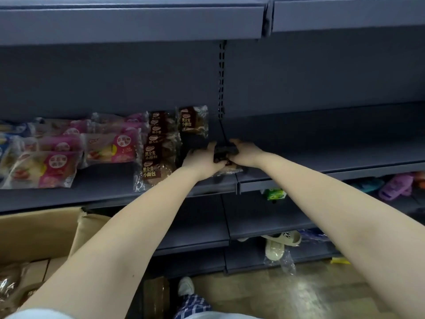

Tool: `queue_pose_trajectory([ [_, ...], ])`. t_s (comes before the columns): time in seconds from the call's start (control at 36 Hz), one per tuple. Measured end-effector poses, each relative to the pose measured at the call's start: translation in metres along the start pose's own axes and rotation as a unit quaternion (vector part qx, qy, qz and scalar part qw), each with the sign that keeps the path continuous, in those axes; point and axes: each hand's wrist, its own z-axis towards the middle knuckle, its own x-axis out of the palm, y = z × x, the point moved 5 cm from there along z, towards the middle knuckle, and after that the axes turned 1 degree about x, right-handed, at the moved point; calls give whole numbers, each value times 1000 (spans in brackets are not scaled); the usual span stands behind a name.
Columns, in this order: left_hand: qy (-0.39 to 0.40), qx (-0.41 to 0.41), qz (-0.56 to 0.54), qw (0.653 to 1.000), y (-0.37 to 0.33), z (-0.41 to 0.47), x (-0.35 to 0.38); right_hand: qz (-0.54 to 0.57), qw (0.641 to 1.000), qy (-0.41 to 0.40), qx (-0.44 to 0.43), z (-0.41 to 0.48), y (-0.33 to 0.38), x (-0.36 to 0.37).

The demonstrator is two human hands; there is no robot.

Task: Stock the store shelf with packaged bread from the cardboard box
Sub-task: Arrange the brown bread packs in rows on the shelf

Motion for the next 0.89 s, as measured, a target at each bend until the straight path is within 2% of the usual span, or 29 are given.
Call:
queue_pose_trajectory([
  [0.11,-14,-19,-45,999,3,-5,2,15,1000,20,7,-6,-4,0],
  [0.39,-57,-37,-139,988,4,-25,6,96,992,-87,3,-11,-14,-4],
  [0.5,-81,-40,-179,980,6,-31,5,187,974,-131,-6,-11,-8,-4],
  [0.61,-137,-51,-209,967,8,-32,-6,302,937,-176,0,-11,-5,-8],
  [0.67,-172,-86,-287,938,14,-30,-14,370,910,-190,-2,-13,-2,-14],
  [0.75,-203,-152,-456,853,25,-31,-22,449,876,-178,4,-15,2,-17],
  [0.81,-209,-157,-531,806,27,-32,-27,419,890,-180,-10,-14,3,-16],
  [0.83,-210,-153,-549,794,28,-32,-30,402,898,-180,-18,-14,3,-16],
  [0.89,-213,-147,-545,797,32,-32,-34,385,906,-172,-33,-16,4,-14],
])
